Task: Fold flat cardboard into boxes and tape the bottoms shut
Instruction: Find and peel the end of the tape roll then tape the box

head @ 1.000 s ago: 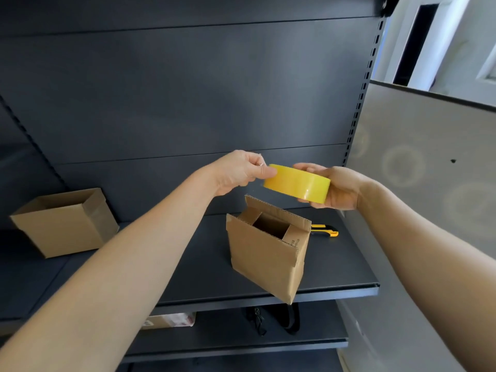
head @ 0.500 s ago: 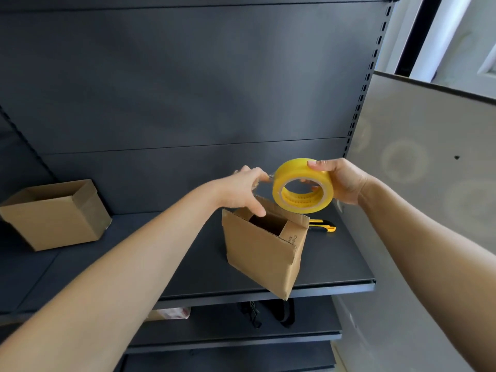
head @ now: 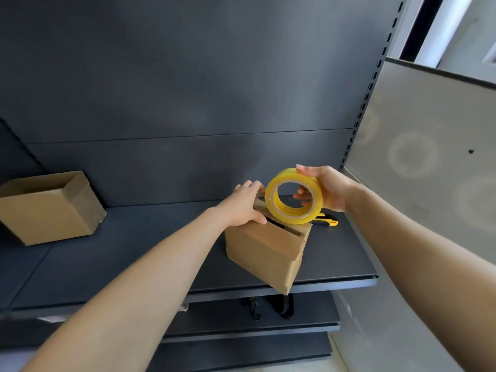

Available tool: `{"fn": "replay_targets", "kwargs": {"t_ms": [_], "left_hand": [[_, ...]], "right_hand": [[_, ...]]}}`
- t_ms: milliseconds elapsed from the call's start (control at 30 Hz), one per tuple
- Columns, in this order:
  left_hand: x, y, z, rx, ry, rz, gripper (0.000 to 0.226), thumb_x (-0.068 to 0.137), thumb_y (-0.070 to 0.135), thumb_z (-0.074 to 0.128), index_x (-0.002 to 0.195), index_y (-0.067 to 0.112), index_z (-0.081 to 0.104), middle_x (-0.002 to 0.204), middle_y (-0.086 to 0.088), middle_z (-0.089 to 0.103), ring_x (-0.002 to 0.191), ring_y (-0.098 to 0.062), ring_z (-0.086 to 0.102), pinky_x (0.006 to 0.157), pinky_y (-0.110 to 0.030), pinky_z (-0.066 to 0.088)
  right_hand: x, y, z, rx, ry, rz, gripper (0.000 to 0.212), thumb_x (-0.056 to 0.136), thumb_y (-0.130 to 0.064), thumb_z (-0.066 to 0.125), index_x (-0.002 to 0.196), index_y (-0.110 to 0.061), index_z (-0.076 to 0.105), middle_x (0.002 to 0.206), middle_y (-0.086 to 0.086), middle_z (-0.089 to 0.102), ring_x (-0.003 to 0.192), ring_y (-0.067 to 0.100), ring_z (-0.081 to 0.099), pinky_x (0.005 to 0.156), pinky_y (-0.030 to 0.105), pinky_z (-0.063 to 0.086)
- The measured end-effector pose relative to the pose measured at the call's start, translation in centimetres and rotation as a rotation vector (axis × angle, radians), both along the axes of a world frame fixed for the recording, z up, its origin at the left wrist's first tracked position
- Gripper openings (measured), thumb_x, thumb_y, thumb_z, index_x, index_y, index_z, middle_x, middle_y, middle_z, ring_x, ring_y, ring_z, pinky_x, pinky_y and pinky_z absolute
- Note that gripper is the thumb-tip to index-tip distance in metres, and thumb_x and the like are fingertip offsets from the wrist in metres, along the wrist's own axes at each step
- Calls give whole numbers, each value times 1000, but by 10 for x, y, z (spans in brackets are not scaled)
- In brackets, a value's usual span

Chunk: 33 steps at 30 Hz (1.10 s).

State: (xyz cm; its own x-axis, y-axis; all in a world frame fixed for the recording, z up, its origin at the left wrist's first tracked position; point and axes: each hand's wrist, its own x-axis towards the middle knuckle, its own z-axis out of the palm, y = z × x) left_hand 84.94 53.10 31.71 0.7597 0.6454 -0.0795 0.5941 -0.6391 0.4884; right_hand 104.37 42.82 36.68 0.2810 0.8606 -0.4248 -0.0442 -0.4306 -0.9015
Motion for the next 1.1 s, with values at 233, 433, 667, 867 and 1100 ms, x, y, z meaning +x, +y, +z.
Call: {"fn": "replay_targets", "kwargs": {"t_ms": [233,433,667,867,1100], "left_hand": [[7,0,-19,-136,-195,66,52,69,33,82,110,18,52,115,-1,51,113,-21,48,96,-42,43],[-13,13,2,-457,-130,41,24,78,15,68,100,10,58,100,0,59,92,-15,55,82,-30,44],[-27,21,5,-912,-530,212,29,94,27,58,69,16,48,65,2,38,62,-11,34,63,-22,31],[-35,21,-4,-822,-505,276,32,83,36,71,65,15,57,67,1,38,64,-13,30,65,-26,30],[-28,18,4,-786,-444,271,30,83,20,73,68,11,49,67,-3,41,62,-14,36,62,-25,35]], "right_hand": [[-30,19,34,-63,-259,-2,37,76,-53,70,82,-17,66,65,2,60,49,16,58,51,26,50],[-34,10,24,-123,-591,98,47,80,-59,63,107,-20,64,111,7,62,99,26,61,89,40,51],[-40,13,33,-200,-648,218,54,81,-55,64,113,-11,61,108,8,63,98,27,60,92,39,48],[-72,32,50,-238,-999,259,40,82,-60,58,75,-21,51,78,-1,49,67,13,47,54,28,32],[-69,19,38,-268,-930,166,49,80,-61,60,101,-17,56,101,4,57,87,22,54,68,30,36]]}}
